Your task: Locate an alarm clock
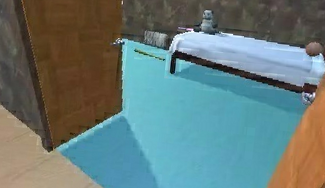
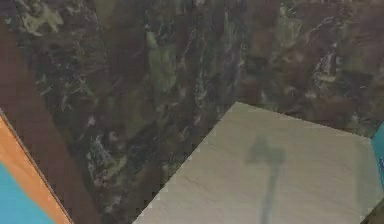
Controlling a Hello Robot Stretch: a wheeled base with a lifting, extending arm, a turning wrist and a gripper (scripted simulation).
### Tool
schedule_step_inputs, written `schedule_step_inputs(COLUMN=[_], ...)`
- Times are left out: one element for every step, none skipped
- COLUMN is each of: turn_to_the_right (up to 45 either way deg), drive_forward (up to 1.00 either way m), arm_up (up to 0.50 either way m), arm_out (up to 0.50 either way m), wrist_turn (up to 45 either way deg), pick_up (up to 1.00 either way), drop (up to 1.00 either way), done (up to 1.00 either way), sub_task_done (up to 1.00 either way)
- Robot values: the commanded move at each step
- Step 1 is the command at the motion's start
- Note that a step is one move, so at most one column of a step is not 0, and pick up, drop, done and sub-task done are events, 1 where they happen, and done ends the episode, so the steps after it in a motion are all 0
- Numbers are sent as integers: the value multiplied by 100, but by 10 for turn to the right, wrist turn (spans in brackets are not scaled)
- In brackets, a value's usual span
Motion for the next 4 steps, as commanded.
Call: schedule_step_inputs(turn_to_the_right=[0,0,180,30], drive_forward=[100,100,0,0], arm_up=[0,0,0,0], arm_out=[0,0,0,0], wrist_turn=[0,0,0,0], pick_up=[0,0,0,0], drop=[0,0,0,0], done=[0,0,0,0], sub_task_done=[0,0,0,0])
